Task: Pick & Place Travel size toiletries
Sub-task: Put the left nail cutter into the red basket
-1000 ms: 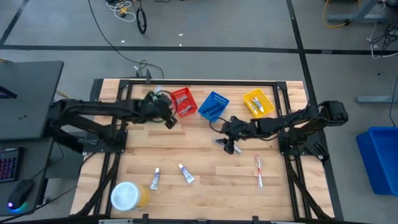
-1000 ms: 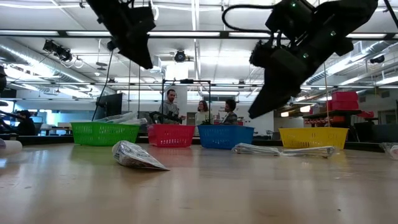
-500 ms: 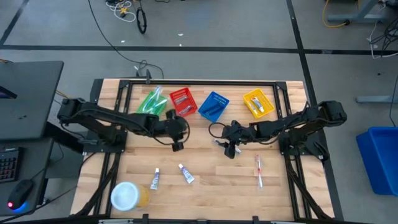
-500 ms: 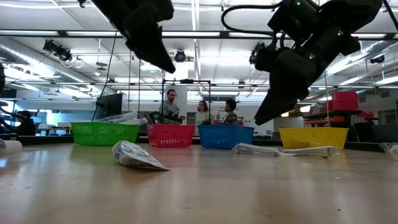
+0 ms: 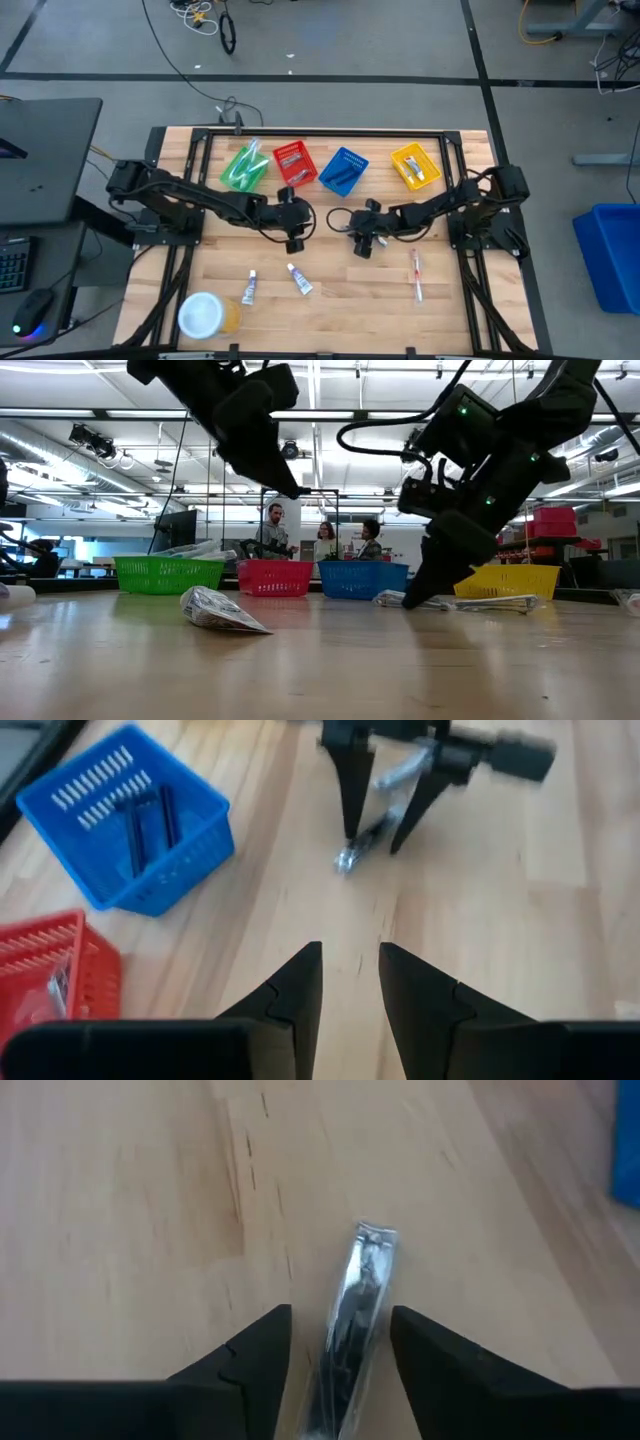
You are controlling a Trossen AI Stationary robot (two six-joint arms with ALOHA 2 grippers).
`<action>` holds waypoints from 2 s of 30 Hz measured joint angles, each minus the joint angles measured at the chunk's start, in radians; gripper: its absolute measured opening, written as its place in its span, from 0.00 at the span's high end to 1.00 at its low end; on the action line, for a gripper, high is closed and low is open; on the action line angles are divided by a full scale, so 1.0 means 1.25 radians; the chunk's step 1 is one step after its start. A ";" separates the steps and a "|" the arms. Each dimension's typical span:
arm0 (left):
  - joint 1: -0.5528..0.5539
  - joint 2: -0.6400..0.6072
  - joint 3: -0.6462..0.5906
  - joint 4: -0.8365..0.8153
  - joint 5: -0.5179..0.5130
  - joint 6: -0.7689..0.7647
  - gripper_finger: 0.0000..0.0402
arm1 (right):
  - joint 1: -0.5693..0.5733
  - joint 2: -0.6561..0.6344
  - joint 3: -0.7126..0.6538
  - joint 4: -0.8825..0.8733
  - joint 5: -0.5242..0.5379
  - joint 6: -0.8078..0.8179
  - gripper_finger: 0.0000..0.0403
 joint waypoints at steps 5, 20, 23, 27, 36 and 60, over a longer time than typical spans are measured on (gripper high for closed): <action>0.000 0.029 0.002 0.113 -0.007 0.019 0.73 | 0.010 0.008 0.001 0.019 0.012 -0.063 0.67; 0.005 0.073 0.003 0.180 0.012 0.081 0.72 | 0.011 0.012 -0.003 0.193 -0.022 -0.174 0.85; 0.007 0.079 -0.001 0.174 0.025 0.088 0.67 | 0.012 0.012 -0.003 0.255 -0.020 -0.206 0.86; 0.011 0.100 -0.001 0.179 0.039 0.092 0.56 | 0.011 0.011 -0.003 0.306 -0.020 -0.218 0.88; 0.011 0.141 0.006 0.222 0.055 0.123 0.43 | 0.012 0.010 -0.002 0.403 -0.055 -0.218 0.87; 0.010 0.141 0.006 0.191 0.061 0.113 0.73 | 0.012 0.009 -0.001 0.410 -0.055 -0.239 0.86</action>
